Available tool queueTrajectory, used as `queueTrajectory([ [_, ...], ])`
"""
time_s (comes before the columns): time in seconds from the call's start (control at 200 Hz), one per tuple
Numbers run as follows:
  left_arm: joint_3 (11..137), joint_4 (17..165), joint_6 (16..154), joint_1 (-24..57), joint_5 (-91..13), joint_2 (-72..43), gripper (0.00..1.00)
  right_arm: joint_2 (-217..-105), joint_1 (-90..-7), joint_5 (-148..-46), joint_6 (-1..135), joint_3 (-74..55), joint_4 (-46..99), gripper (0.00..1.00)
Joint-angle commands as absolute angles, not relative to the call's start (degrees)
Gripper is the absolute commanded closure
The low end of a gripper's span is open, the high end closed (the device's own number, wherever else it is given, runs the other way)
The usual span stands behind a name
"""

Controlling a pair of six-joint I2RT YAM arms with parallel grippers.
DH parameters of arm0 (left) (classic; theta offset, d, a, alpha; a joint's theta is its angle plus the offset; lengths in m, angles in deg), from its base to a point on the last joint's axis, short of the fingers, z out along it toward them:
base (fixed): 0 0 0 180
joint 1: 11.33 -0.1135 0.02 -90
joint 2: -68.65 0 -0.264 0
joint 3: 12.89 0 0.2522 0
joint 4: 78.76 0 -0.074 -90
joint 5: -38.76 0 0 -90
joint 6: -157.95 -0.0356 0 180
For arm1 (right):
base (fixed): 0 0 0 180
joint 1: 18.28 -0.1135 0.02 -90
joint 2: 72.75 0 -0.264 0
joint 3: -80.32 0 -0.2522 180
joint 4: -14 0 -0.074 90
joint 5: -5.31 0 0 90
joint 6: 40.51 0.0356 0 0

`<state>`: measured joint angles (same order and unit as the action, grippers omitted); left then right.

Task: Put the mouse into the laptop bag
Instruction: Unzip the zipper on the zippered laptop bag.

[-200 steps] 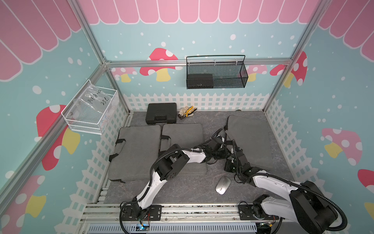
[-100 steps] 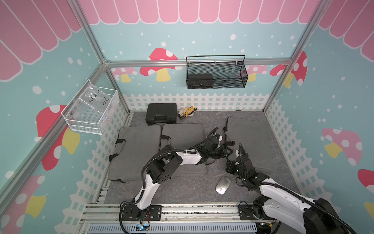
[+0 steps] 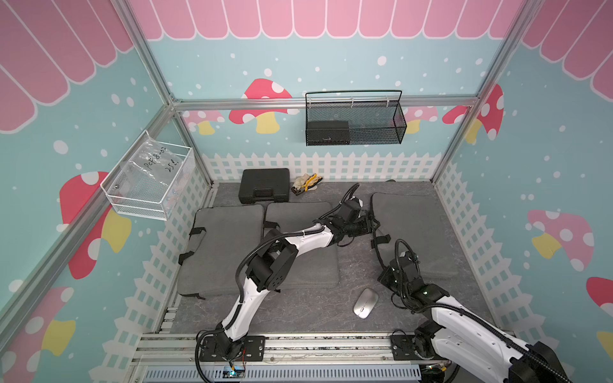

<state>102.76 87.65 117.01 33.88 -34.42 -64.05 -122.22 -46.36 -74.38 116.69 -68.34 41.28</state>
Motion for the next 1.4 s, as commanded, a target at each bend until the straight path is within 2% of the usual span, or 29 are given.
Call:
queueTrajectory([
  [0.0, 108.72, 80.82, 115.15, 34.12, -32.42, -69.21, 0.33, -120.98, -45.96, -70.89, 119.33, -68.56, 44.19, 1.00],
  [0.395, 121.14, 76.77, 117.32, 34.80, -31.52, -79.19, 0.30, -118.99, -45.90, -75.31, 114.53, -69.16, 38.86, 1.00],
  [0.43, 122.05, 76.77, 117.52, 34.88, -31.26, -79.72, 0.34, -119.32, -45.96, -76.46, 112.46, -69.51, 37.22, 1.00],
  [0.5, 123.47, 76.80, 117.76, 35.20, -30.80, -80.62, 0.54, -120.68, -45.97, -79.06, 111.40, -70.09, 34.01, 1.00],
  [0.595, 124.23, 76.76, 117.89, 35.64, -30.93, -80.94, 0.73, -124.15, -46.01, -82.42, 109.96, -69.90, 29.93, 1.00],
  [0.675, 123.82, 76.76, 117.87, 36.03, -32.13, -80.47, 0.85, -128.01, -46.11, -84.78, 108.79, -68.96, 27.15, 1.00],
  [0.805, 121.01, 78.35, 118.30, 36.72, -34.48, -78.61, 1.00, -133.41, -46.14, -84.90, 107.79, -66.25, 25.36, 1.00],
  [1.041, 108.71, 87.12, 120.84, 37.18, -38.99, -72.36, 1.00, -136.37, -45.50, -80.26, 108.08, -62.31, 25.24, 1.00],
  [1.226, 98.75, 92.68, 121.57, 37.66, -43.45, -65.65, 1.00, -138.86, -41.01, -82.04, 107.93, -61.13, 25.60, 1.00],
  [1.336, 94.69, 93.20, 121.30, 38.48, -47.02, -61.56, 0.94, -138.74, -37.20, -81.73, 108.37, -62.32, 26.84, 1.00],
  [1.396, 92.37, 93.05, 121.75, 39.23, -49.64, -59.24, 0.84, -137.30, -35.09, -81.38, 108.51, -63.55, 27.72, 1.00],
])
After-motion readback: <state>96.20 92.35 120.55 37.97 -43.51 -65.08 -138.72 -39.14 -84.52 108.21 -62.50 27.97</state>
